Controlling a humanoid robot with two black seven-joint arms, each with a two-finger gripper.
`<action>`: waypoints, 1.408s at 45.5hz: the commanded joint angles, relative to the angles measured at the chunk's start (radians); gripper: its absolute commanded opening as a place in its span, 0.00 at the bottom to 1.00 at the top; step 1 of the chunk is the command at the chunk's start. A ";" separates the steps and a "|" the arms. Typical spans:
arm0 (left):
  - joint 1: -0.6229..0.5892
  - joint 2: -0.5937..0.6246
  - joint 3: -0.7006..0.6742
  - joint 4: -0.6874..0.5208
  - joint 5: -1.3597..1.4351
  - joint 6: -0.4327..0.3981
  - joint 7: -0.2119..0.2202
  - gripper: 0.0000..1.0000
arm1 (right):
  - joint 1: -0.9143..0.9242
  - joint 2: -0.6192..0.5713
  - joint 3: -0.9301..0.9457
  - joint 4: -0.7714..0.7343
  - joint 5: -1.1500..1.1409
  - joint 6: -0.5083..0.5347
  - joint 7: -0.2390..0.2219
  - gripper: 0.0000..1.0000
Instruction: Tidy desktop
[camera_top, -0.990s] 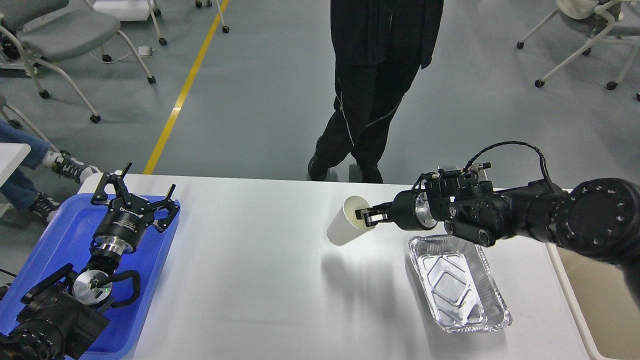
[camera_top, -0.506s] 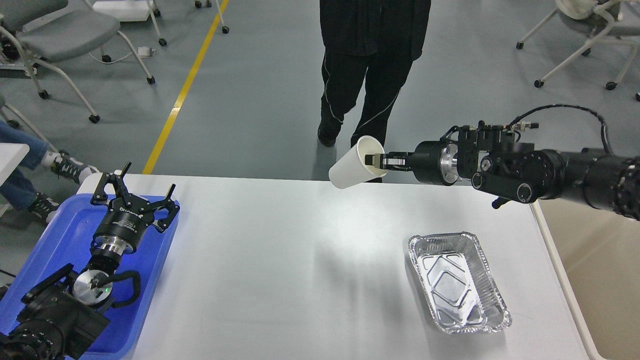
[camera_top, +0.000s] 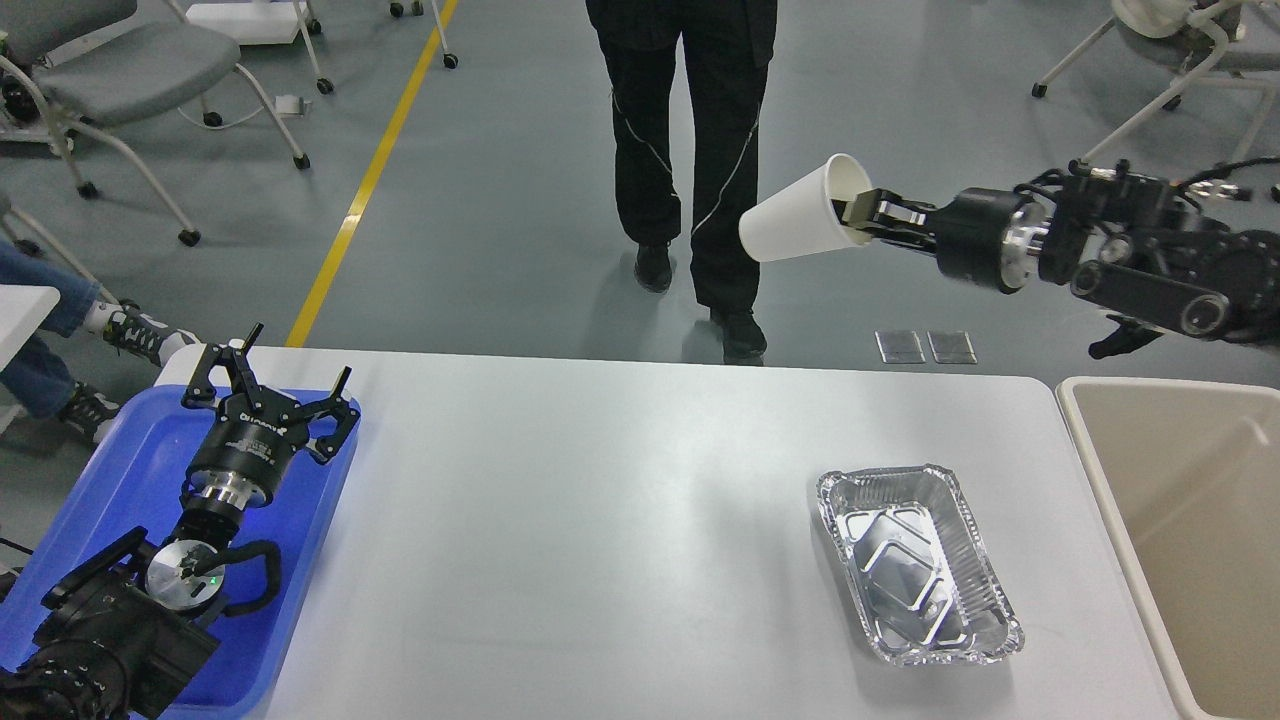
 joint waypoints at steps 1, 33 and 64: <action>0.000 0.000 0.000 0.000 0.000 0.000 0.000 1.00 | -0.051 -0.137 0.033 -0.044 0.104 0.010 -0.004 0.00; 0.000 0.000 0.000 0.000 0.000 0.000 0.000 1.00 | -0.643 -0.294 0.072 -0.690 0.571 -0.009 -0.232 0.00; 0.000 0.000 0.000 0.000 0.000 0.000 0.000 1.00 | -0.885 -0.016 0.244 -0.818 0.560 -0.148 -0.527 0.00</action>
